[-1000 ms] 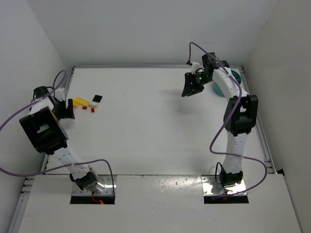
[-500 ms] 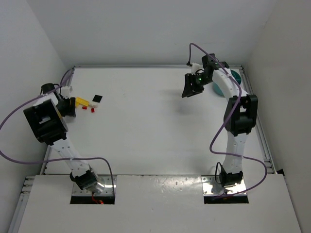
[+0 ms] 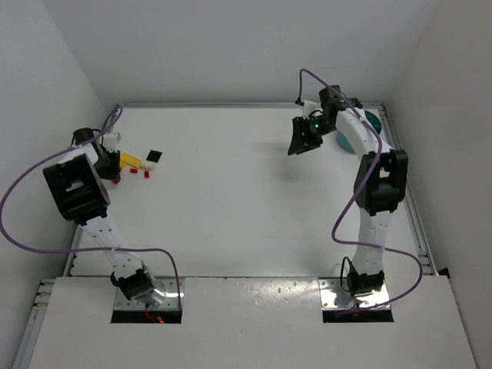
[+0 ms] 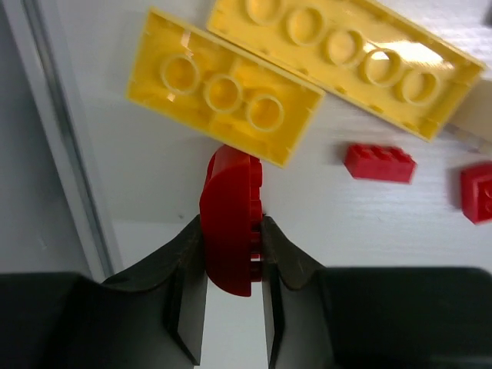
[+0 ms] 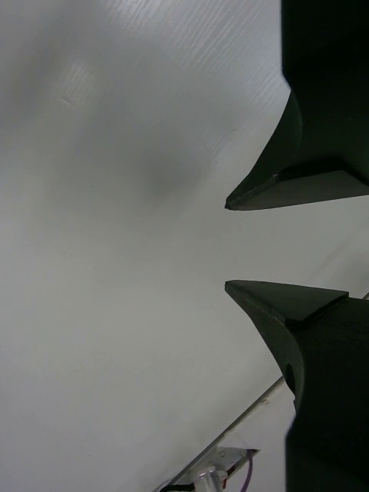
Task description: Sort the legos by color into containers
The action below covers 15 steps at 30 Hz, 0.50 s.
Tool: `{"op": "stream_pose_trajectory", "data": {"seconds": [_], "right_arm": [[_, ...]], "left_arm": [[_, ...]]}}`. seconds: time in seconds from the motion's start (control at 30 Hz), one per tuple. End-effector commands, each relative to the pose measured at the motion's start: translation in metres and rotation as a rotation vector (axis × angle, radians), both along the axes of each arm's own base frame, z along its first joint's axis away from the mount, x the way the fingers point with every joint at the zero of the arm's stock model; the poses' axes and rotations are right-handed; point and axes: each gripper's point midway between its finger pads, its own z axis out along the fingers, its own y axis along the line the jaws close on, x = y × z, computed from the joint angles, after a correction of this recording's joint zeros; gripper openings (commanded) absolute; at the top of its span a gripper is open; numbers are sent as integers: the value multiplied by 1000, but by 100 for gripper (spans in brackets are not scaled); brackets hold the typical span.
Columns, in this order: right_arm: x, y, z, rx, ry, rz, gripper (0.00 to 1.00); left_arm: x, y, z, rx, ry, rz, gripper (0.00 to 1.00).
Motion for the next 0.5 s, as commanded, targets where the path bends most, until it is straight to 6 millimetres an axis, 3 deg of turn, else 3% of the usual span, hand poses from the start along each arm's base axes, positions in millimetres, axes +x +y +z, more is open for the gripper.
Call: {"op": "stream_pose_trajectory", "data": {"seconds": [0.0, 0.1, 0.13, 0.2, 0.23, 0.3, 0.33, 0.43, 0.47], "right_arm": [[1, 4, 28, 47, -64, 14, 42], [-17, 19, 39, 101, -68, 64, 42], [-24, 26, 52, 113, -100, 94, 42], [-31, 35, 62, 136, -131, 142, 42], [-38, 42, 79, 156, -152, 172, 42], [-43, 52, 96, 189, -196, 221, 43], [-50, 62, 109, 229, -211, 263, 45], [-78, 82, 129, 305, -244, 393, 46], [-88, 87, 132, 329, -238, 424, 46]], "left_arm": [[-1, -15, 34, 2, -79, -65, 22], [-15, -49, 84, -47, -226, -199, 19], [-19, -62, 99, -61, -276, -248, 19], [-38, -99, 138, -106, -405, -375, 16], [-51, -122, 155, -113, -450, -432, 16], [-68, -168, 169, -219, -489, -555, 16], [-73, -186, 175, -249, -501, -613, 16], [-104, -269, 197, -445, -533, -815, 16], [-112, -285, 197, -509, -522, -850, 16]]}}
